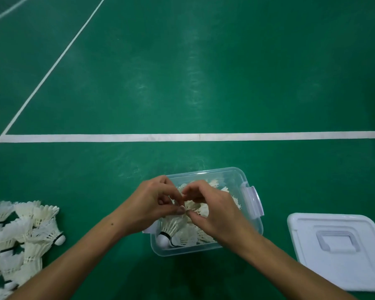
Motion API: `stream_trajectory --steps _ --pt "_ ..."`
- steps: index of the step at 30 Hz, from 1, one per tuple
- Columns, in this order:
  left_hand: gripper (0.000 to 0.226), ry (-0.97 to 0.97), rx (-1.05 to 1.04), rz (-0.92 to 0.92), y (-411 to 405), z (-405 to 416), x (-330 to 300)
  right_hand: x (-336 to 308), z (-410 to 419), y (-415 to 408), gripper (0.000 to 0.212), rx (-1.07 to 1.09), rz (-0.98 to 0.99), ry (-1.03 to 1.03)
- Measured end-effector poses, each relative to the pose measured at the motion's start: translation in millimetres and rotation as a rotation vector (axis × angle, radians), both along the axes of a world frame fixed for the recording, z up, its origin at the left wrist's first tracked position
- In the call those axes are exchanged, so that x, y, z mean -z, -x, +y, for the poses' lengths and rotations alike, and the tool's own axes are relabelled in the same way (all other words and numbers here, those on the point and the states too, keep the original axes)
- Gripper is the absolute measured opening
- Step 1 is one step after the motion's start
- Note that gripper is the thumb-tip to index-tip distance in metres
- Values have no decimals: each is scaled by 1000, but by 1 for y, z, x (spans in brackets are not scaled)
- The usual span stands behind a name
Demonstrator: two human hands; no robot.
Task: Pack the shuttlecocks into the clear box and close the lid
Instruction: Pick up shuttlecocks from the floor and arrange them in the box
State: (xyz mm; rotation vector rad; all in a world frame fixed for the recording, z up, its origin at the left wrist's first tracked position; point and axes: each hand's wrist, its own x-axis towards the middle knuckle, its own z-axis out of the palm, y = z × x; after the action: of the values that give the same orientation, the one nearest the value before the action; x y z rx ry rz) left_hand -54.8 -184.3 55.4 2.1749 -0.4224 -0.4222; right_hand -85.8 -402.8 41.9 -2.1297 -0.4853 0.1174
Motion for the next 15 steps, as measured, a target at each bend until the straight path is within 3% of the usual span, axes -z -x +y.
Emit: stream_trajectory --steps 4,7,9,12,15 --pt "26 35 -8 -4 3 -4 -3 5 -4 4 52 11 -58 112" --pt "48 99 -81 -8 7 6 -4 1 -21 8 46 193 15 17" --pt "42 110 -143 -36 9 17 -4 0 -31 14 41 261 151 -30" --pt "31 147 -218 -45 14 31 -5 7 -31 23 41 173 306 62" --pt "29 165 -250 -35 19 38 -5 17 -20 27 39 67 321 142"
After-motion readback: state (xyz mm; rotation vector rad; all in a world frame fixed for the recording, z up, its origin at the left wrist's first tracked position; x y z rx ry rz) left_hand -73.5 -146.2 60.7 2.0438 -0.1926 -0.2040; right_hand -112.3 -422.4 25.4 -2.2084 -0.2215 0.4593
